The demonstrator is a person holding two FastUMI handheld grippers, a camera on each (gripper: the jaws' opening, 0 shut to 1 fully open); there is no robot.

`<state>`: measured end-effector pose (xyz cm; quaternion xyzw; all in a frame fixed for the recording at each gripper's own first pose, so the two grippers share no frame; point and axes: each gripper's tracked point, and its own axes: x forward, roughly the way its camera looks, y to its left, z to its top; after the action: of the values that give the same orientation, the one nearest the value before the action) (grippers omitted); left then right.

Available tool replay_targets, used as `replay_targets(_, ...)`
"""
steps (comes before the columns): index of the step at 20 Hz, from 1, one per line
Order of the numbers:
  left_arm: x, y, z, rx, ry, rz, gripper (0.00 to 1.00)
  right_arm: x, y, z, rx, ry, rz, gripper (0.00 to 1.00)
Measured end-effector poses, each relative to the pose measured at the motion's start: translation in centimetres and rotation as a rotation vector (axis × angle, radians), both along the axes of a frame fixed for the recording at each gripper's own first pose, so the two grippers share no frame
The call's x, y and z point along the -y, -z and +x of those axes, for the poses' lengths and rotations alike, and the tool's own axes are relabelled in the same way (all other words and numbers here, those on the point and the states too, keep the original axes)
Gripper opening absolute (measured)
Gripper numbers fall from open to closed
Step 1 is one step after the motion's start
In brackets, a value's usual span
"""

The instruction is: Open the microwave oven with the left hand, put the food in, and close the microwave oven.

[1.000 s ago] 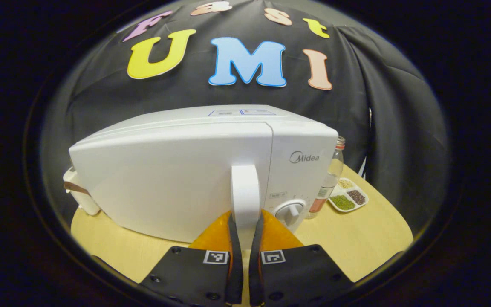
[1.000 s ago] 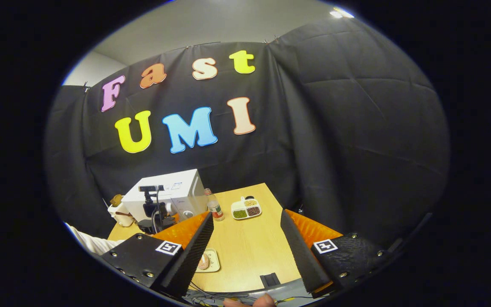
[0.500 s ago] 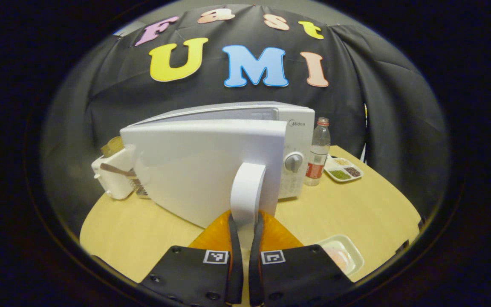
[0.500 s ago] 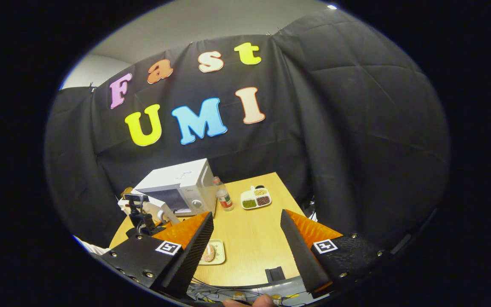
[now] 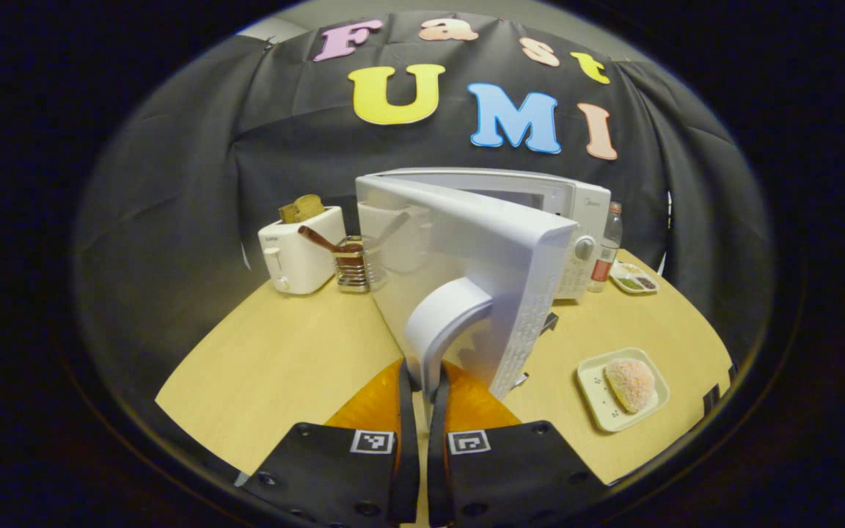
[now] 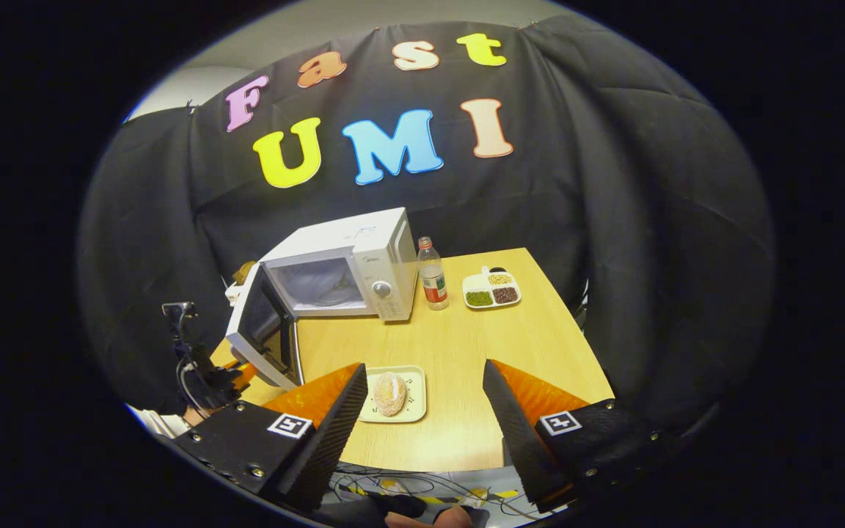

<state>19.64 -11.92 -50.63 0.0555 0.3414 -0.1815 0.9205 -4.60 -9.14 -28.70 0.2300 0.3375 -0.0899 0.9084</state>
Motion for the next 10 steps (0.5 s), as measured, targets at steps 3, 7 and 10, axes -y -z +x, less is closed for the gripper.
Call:
replay_targets(3, -3.2, -0.1, 0.4, 0.008, 0.005, -0.036, 0.13, -3.0, 2.1, 1.8, -0.046, -0.039, -0.010, 0.97)
replay_targets(7, -6.2, 0.4, 0.9, 0.045, 0.027, -0.065, 0.13, -5.6, 6.4, 4.8, -0.134, -0.056, -0.027, 0.97)
replay_targets(10, -8.2, 0.6, 1.6, 0.036, 0.019, -0.099, 0.12, -7.9, 10.0, 6.6, -0.209, -0.082, 0.000, 0.97)
